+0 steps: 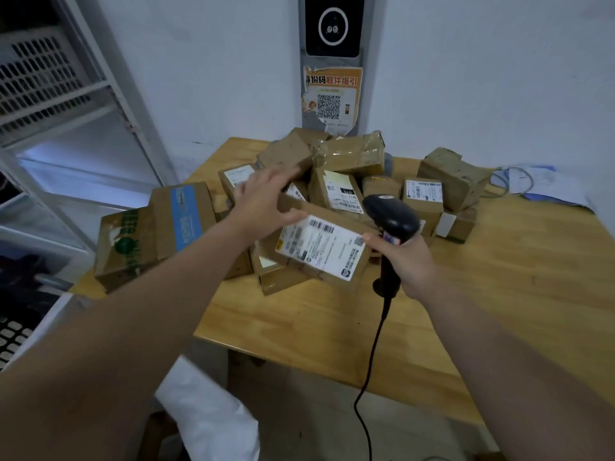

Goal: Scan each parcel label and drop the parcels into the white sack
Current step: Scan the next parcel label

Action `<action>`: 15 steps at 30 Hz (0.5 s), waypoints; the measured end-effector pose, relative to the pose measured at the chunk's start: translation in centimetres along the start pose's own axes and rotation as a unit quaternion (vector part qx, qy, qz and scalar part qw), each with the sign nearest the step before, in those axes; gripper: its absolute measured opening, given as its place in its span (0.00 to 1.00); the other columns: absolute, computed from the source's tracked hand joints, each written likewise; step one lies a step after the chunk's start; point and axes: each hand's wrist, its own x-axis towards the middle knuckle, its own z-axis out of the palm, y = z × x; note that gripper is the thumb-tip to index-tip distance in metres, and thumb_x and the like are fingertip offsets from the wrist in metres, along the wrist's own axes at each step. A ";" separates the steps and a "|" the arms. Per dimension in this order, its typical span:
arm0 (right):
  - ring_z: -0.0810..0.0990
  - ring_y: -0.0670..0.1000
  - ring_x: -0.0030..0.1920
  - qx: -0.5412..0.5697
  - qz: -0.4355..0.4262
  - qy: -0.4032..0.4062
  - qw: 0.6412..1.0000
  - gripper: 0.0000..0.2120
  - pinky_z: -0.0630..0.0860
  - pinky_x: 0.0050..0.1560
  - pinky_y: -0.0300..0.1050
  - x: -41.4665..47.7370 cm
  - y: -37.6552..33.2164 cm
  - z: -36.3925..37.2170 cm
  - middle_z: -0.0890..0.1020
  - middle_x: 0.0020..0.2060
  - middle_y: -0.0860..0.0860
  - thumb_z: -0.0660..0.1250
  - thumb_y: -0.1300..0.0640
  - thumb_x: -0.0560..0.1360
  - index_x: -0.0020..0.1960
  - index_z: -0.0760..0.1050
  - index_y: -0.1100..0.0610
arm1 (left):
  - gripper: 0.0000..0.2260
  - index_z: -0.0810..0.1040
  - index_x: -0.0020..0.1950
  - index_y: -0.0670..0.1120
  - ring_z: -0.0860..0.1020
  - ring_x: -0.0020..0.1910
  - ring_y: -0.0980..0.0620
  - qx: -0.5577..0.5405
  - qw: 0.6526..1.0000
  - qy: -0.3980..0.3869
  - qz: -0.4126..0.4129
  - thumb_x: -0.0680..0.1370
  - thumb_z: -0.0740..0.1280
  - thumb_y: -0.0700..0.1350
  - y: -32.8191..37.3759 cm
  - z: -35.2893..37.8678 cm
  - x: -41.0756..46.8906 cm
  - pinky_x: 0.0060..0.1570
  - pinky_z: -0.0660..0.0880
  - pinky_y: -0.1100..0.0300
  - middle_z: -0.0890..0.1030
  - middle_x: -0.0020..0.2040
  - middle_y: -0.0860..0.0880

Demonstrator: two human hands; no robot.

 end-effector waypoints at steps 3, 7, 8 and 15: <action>0.85 0.52 0.51 0.109 0.030 0.058 0.992 0.12 0.80 0.51 0.50 0.2 0.7 0.3 0.86 0.47 0.52 0.73 0.60 0.73 0.56 0.79 0.56 | 0.50 0.46 0.79 0.56 0.52 0.77 0.45 -0.223 0.957 0.099 -0.158 0.67 0.75 0.61 0.0 3.0 -1.3 0.73 0.51 0.39 0.51 0.79 0.49; 0.85 0.51 0.46 0.189 0.084 0.074 0.976 0.13 0.78 0.45 0.44 -0.2 1.5 1.3 0.86 0.47 0.53 0.73 0.59 0.73 0.57 0.79 0.59 | 0.41 0.59 0.75 0.53 0.72 0.68 0.46 -0.524 0.809 -0.057 -0.260 0.68 0.74 0.62 0.2 5.9 -3.3 0.67 0.69 0.41 0.72 0.71 0.49; 0.84 0.50 0.43 0.186 0.090 0.066 0.976 0.12 0.78 0.43 0.44 -0.3 1.8 1.4 0.86 0.46 0.53 0.72 0.59 0.73 0.56 0.79 0.59 | 0.30 0.66 0.71 0.51 0.77 0.63 0.47 -0.544 0.796 -0.075 -0.255 0.72 0.73 0.56 0.3 6.2 -3.7 0.64 0.72 0.43 0.77 0.66 0.49; 0.75 0.50 0.29 -0.061 0.040 0.083 0.994 0.04 0.74 0.33 0.43 -1.1 1.2 2.4 0.76 0.29 0.54 0.70 0.62 0.73 0.42 0.77 0.62 | 0.21 0.72 0.64 0.48 0.78 0.53 0.52 -0.477 0.847 -0.006 -0.236 0.74 0.74 0.45 -1.4 6.5 -4.3 0.54 0.76 0.51 0.78 0.52 0.55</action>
